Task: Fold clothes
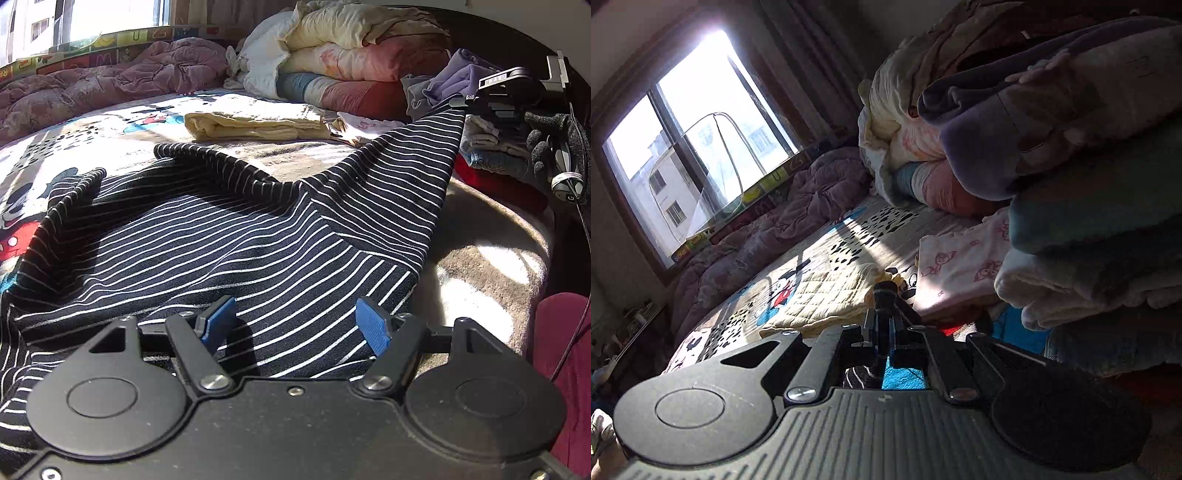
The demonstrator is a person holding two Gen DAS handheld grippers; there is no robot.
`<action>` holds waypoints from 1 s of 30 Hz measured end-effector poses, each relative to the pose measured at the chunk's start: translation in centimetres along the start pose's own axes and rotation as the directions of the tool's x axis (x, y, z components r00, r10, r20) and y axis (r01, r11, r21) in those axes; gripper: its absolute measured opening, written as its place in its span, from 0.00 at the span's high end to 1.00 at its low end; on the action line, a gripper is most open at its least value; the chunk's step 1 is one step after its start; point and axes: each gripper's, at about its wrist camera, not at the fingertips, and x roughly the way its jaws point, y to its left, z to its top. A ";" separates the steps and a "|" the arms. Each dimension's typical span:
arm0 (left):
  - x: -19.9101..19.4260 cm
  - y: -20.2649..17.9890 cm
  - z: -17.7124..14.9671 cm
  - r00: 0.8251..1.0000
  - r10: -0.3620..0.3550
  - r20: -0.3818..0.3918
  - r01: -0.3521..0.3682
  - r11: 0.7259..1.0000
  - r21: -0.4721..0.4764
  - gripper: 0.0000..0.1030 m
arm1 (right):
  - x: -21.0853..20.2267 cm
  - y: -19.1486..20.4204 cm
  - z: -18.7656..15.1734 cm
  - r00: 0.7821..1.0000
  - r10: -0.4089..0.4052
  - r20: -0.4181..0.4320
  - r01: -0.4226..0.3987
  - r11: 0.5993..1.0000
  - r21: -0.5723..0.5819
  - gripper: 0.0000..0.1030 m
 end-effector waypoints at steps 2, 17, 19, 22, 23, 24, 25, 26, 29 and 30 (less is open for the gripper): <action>0.0 -0.1 -0.1 1.000 -0.003 0.001 0.003 1.000 0.006 0.31 | -0.2 -0.6 -0.2 1.000 -0.013 0.001 0.013 1.000 0.002 0.94; 0.4 -1.9 -0.7 0.999 -0.043 -0.005 0.043 0.994 0.096 0.31 | 2.9 -2.4 -1.9 0.987 -0.146 -0.065 0.136 0.981 -0.136 0.94; 0.4 -1.9 -0.8 0.999 -0.046 -0.010 0.047 0.994 0.098 0.31 | 3.4 -2.5 -2.3 0.983 -0.165 -0.077 0.150 0.974 -0.169 0.94; 0.5 -1.9 -0.9 0.999 -0.050 -0.017 0.052 0.993 0.103 0.31 | 4.0 -2.8 -2.8 0.979 -0.185 -0.088 0.166 0.967 -0.191 0.94; 0.5 -1.9 -0.9 0.998 -0.052 -0.019 0.054 0.993 0.104 0.31 | 4.2 -2.9 -3.0 0.977 -0.193 -0.091 0.172 0.965 -0.198 0.94; 0.6 -1.9 -0.9 0.998 -0.054 -0.021 0.056 0.993 0.105 0.31 | 4.4 -3.0 -3.1 0.975 -0.201 -0.094 0.178 0.962 -0.205 0.94; 0.6 -1.9 -1.0 0.998 -0.056 -0.024 0.058 0.993 0.106 0.31 | 4.6 -3.2 -3.3 0.973 -0.211 -0.098 0.187 0.960 -0.211 0.94; 0.7 -1.9 -1.0 0.998 -0.057 -0.025 0.059 0.993 0.107 0.31 | 4.8 -3.5 -3.5 0.971 -0.217 -0.104 0.192 0.959 -0.210 0.94; 0.8 -1.9 -1.0 0.998 -0.061 -0.031 0.064 0.992 0.110 0.31 | 5.3 -4.3 -4.2 0.963 -0.244 -0.113 0.215 0.952 -0.218 0.94; 0.9 -1.9 -1.0 0.998 -0.062 -0.032 0.065 0.992 0.110 0.31 | 5.4 -4.4 -4.4 0.963 -0.247 -0.113 0.218 0.950 -0.222 0.94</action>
